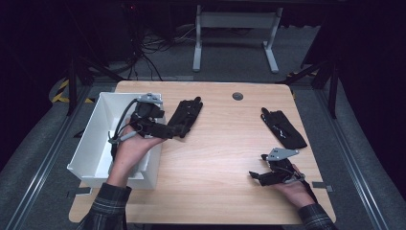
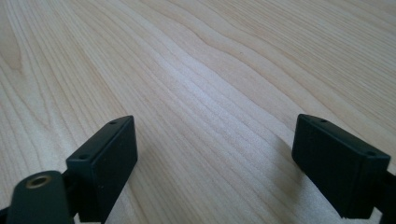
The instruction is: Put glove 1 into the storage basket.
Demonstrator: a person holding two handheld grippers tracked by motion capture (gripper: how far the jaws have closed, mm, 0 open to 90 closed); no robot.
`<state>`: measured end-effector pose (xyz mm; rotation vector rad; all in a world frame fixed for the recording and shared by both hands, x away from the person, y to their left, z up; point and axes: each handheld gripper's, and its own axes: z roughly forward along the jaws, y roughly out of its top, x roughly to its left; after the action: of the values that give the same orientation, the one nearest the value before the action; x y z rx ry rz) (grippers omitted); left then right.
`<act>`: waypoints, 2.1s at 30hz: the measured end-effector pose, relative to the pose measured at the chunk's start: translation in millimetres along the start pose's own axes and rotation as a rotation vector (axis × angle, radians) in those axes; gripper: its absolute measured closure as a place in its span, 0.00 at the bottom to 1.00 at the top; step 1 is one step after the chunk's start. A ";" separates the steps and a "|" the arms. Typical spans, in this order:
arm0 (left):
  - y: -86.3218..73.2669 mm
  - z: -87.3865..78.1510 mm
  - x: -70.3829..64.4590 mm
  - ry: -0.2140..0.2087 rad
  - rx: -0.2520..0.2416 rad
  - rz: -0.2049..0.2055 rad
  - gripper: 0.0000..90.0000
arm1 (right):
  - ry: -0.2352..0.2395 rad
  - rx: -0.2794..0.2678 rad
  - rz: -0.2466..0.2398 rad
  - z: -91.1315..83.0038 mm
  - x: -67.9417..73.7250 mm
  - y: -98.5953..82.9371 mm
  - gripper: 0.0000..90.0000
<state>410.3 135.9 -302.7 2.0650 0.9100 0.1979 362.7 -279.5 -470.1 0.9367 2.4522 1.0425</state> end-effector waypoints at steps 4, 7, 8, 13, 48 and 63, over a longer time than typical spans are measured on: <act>0.9 18.5 -15.0 -0.017 0.014 0.022 0.08 | 0.000 0.000 0.000 0.0 0.0 0.0 0.16; -0.5 30.0 -24.6 -0.025 0.027 0.040 0.08 | 0.001 0.000 0.000 0.0 -0.1 0.0 0.16; -0.8 32.9 -27.1 -0.029 0.030 0.043 0.08 | 0.003 0.000 0.000 0.0 -0.3 0.0 0.16; -6.0 53.3 -44.5 -0.023 0.045 0.065 0.08 | 0.002 0.000 0.001 0.0 -0.2 0.0 0.16; -112.2 128.7 -55.7 0.049 0.184 0.165 0.00 | 0.031 0.021 0.000 -20.3 -50.6 52.2 1.00; -131.1 127.8 -51.3 0.053 0.190 0.168 0.00 | -0.131 0.033 0.129 -24.1 -119.2 38.3 1.00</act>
<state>359.4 68.7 -473.1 2.3244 0.8129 0.2653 455.3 -352.9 -421.9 1.1486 2.3343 0.9518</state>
